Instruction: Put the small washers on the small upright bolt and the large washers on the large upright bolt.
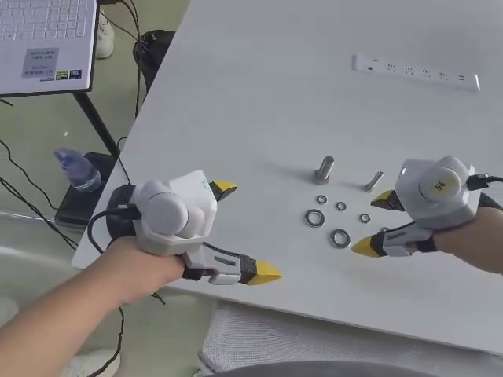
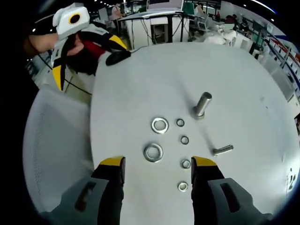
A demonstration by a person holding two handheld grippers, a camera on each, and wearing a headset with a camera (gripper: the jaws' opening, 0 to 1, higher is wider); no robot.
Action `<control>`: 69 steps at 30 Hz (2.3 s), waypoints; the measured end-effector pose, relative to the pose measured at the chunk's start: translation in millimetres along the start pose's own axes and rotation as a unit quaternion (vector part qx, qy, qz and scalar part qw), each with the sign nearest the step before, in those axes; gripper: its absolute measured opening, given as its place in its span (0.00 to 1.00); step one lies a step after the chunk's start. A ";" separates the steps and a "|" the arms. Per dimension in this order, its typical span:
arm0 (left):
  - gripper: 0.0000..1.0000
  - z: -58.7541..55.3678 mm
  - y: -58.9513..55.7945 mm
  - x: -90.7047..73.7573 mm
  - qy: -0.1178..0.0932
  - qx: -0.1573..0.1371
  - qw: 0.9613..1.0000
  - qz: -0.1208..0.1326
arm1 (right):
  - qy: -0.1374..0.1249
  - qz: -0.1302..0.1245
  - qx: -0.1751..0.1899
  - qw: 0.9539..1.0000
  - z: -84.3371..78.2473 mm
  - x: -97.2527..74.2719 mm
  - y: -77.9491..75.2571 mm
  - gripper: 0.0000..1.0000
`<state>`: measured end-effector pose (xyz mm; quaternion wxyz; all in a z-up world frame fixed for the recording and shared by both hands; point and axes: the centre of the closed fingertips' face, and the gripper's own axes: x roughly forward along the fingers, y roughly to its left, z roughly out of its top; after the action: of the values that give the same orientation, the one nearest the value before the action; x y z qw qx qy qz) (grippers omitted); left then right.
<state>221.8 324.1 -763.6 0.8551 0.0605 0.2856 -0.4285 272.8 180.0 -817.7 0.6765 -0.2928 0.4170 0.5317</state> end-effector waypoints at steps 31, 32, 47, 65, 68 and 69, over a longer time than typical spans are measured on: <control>0.91 -3.9 3.7 -4.9 0.002 0.000 1.000 0.013 | 0.074 0.011 -0.081 0.994 -12.7 43.8 9.7 0.43; 0.91 -4.2 3.0 -4.8 0.002 0.000 1.000 0.012 | 0.075 0.011 -0.082 0.994 -12.6 44.1 10.2 0.42; 0.91 -2.8 6.5 -5.5 -0.001 -0.001 1.000 0.019 | 0.094 0.007 -0.101 0.990 -16.0 50.2 9.4 0.36; 0.90 -5.8 1.7 -5.3 -0.004 -0.004 1.000 0.015 | 0.077 0.013 -0.090 0.993 -15.2 51.4 12.7 0.31; 0.89 -6.4 0.5 -5.0 -0.004 -0.005 1.000 0.015 | 0.082 0.012 -0.089 0.993 -15.1 52.6 11.7 0.31; 0.89 -7.1 -0.3 -4.6 -0.003 -0.006 1.000 0.013 | 0.084 0.012 -0.089 0.992 -15.1 52.7 11.7 0.31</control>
<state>216.4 329.6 -766.9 0.8618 0.0581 0.2846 -0.4159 262.2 195.4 -870.6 0.6041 -0.3903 0.4265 0.5484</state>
